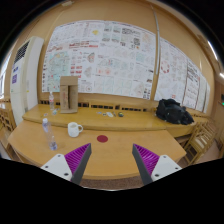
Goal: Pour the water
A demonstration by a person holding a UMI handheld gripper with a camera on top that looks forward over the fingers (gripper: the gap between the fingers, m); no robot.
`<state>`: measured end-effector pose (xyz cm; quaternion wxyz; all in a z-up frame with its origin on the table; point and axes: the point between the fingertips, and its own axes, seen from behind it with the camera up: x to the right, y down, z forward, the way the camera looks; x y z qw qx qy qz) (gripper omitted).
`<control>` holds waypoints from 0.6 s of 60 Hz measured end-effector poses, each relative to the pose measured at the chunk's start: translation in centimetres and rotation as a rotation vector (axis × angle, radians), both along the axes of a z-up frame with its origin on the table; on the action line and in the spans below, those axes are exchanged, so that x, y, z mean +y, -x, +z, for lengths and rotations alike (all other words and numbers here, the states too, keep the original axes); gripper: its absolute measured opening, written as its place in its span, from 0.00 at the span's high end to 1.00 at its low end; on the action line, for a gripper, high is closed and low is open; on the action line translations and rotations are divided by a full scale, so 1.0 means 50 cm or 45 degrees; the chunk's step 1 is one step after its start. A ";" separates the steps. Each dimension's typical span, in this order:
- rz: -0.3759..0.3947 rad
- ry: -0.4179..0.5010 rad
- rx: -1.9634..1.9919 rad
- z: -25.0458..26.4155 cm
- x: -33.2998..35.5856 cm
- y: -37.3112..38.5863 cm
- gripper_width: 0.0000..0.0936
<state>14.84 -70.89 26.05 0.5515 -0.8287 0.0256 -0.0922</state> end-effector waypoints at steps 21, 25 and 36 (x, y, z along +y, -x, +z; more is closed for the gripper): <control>-0.066 0.126 -0.059 -0.242 -0.014 0.052 0.09; -0.066 0.162 -0.058 -0.297 -0.020 0.099 0.09; -0.006 0.210 0.025 -0.408 0.030 0.301 0.09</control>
